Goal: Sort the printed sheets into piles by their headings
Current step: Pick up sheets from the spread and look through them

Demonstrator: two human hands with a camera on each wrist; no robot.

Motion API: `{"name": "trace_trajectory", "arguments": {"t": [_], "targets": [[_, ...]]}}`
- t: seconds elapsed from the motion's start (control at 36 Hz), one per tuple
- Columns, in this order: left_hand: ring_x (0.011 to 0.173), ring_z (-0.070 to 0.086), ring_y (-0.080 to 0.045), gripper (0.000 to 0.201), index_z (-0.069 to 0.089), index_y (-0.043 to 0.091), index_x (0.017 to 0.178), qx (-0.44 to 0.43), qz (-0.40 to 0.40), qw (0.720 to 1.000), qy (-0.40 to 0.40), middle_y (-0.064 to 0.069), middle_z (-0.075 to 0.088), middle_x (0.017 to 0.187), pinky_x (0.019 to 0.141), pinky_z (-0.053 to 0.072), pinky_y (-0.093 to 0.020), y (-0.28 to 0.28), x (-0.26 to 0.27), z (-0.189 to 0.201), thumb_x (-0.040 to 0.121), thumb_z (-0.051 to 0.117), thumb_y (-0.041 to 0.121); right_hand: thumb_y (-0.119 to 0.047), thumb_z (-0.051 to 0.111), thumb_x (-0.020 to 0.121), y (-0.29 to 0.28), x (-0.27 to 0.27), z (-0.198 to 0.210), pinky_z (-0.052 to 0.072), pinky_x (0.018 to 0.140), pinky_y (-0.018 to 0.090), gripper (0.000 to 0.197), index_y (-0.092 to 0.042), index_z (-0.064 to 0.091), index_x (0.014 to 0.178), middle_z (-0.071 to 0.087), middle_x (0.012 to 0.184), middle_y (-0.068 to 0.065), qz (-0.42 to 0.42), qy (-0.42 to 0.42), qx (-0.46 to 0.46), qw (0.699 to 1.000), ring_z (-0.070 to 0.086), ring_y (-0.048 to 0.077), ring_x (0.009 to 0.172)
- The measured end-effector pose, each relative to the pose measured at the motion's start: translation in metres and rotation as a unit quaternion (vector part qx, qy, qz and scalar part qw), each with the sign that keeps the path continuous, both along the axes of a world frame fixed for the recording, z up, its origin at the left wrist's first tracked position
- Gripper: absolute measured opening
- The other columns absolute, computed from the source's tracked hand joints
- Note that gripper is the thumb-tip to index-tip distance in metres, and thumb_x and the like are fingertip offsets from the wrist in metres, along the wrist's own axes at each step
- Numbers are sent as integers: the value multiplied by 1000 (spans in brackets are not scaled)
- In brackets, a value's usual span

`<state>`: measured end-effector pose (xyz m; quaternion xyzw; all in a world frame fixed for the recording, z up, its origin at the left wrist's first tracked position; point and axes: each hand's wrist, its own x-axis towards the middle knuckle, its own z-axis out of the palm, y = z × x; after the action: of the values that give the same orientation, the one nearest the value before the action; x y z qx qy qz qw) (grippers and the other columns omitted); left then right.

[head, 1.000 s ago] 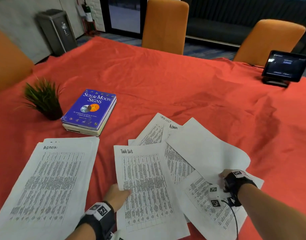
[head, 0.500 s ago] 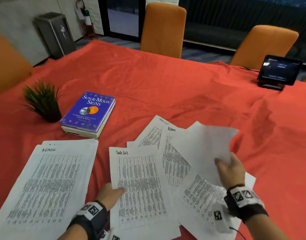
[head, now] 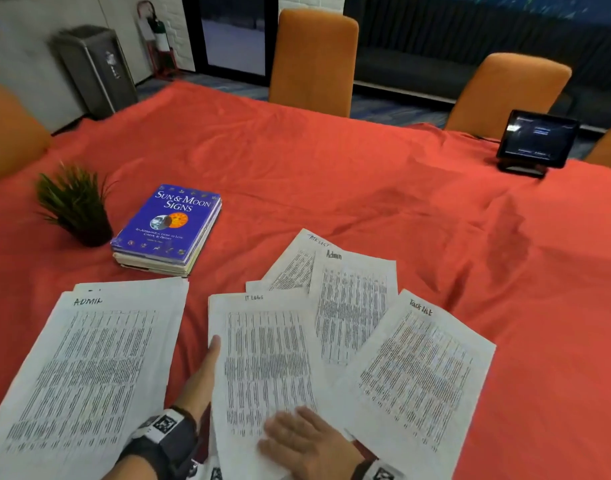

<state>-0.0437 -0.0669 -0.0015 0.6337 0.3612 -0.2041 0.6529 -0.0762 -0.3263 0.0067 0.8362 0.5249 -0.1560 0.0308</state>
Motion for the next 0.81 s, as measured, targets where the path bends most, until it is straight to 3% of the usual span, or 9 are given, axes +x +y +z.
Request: {"name": "trace_trajectory", "arguments": {"t": [0.11,0.17,0.22,0.31,0.36,0.42,0.53,0.64,0.81], "targets": [[108,65,-23,10,72,23,86,96,-60,992,-49,6,72,98,101,45,-39,-6,-5,3,85,68,33,-69,31,93,-7,4,11,42,107,37,64,-40,24,149,41,152,-6,-87,9,99,991,44,12,136],[105,65,-23,14,68,26,78,104,-71,991,-55,8,71,92,99,46,-38,-6,-5,4,88,65,17,-72,35,88,-24,12,20,30,114,34,68,-42,27,148,33,152,-13,-244,62,205,946,34,6,138],[103,63,-23,17,66,27,78,97,-74,991,-53,10,68,88,97,45,-35,-5,-5,5,89,64,14,-62,50,87,-54,27,24,33,108,30,65,-28,43,141,45,140,-9,-441,38,298,846,41,8,129],[103,62,-24,16,65,28,82,113,-77,989,-50,8,67,90,96,44,-34,-1,-5,4,90,62,14,-34,74,79,-112,51,26,39,105,40,68,-5,49,136,56,128,20,-725,-29,300,620,50,34,122],[106,61,-25,12,68,23,92,117,-74,989,-50,3,67,94,97,43,-33,0,-5,1,90,62,13,-36,71,80,-147,56,30,38,107,47,76,-4,40,141,49,133,29,-858,42,220,463,45,42,126],[105,61,-25,15,69,15,102,117,-69,989,-51,0,66,95,93,42,-31,0,-4,-1,91,60,10,-29,73,81,-165,53,36,43,103,46,73,-3,39,140,48,134,25,-899,126,206,366,51,41,118],[95,57,-21,19,66,5,109,121,-68,989,-49,-5,65,97,87,40,-28,-4,-4,2,92,58,9,-8,68,86,-172,52,31,47,57,29,23,5,56,100,62,89,15,-878,194,243,365,57,23,62],[102,61,-24,11,67,21,94,116,-74,989,-45,1,66,95,93,43,-32,-1,-5,2,91,60,12,-11,64,82,-173,64,12,57,76,42,25,1,66,104,67,75,11,-880,142,272,364,66,27,64],[106,62,-26,16,65,24,84,96,-79,992,-35,-2,69,104,104,42,-42,10,-9,3,91,59,11,-22,46,91,-164,101,16,53,81,42,28,-5,65,104,69,98,22,-832,48,269,484,63,41,86]]}}
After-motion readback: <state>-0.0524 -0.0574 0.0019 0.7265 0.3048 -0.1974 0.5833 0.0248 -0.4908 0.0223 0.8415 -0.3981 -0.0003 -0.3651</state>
